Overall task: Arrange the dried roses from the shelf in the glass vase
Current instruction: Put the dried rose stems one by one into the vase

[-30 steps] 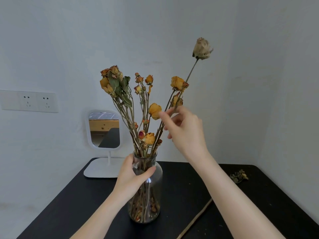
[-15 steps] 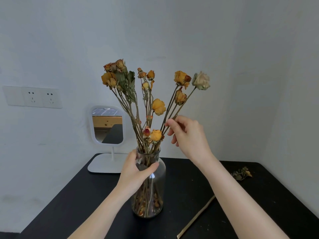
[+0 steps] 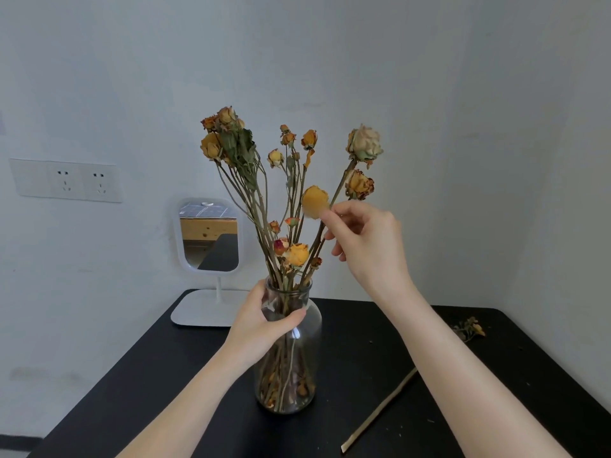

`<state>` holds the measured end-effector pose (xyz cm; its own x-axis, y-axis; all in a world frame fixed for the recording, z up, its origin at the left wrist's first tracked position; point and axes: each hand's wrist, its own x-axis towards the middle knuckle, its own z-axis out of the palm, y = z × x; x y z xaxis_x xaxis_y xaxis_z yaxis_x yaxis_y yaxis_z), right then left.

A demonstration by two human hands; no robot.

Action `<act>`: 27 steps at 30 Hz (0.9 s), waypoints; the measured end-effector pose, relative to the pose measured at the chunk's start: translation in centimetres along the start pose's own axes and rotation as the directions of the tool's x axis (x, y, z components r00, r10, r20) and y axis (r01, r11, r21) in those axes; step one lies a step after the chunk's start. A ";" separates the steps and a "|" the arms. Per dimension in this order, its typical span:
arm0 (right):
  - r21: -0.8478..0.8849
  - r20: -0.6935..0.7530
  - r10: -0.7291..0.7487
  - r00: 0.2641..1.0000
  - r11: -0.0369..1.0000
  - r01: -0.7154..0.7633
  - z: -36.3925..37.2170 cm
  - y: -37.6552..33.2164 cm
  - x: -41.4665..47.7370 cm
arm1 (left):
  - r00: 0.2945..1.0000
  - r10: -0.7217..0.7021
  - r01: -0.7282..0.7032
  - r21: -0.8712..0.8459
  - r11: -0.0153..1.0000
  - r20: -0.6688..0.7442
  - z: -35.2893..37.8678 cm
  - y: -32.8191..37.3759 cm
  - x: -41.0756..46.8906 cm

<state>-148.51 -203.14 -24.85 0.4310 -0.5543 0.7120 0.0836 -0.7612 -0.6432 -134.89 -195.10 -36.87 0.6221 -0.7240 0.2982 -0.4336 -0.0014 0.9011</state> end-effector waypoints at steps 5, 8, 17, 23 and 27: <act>0.060 -0.040 0.010 0.999 0.998 -0.008 -1.4 2.0 -2.4 | 1.000 0.013 -0.012 0.050 0.999 -0.019 -0.6 -0.4 0.1; -0.039 -0.029 0.209 0.978 0.977 -0.210 -2.8 5.8 -4.2 | 0.999 0.033 -0.030 0.076 0.997 -0.039 -0.4 -0.5 -0.1; -0.879 0.136 0.888 0.439 0.313 -0.360 -4.4 14.7 -9.7 | 0.996 0.083 -0.081 0.041 0.996 -0.043 0.0 -0.6 -0.4; -0.870 0.037 0.883 0.468 0.259 -0.420 -3.3 16.4 -10.7 | 0.994 0.096 -0.094 0.050 0.994 -0.050 0.0 -0.9 -0.1; -0.818 0.027 0.892 0.452 0.280 -0.503 -3.2 16.9 -10.8 | 0.995 0.090 -0.088 0.041 0.995 -0.046 -0.1 -1.1 -0.2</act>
<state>-154.58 -211.10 -42.55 0.2934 -0.9202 -0.2589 -0.9282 -0.2094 -0.3077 -134.45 -194.91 -37.84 0.6098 -0.6889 0.3919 -0.5128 0.0341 0.8578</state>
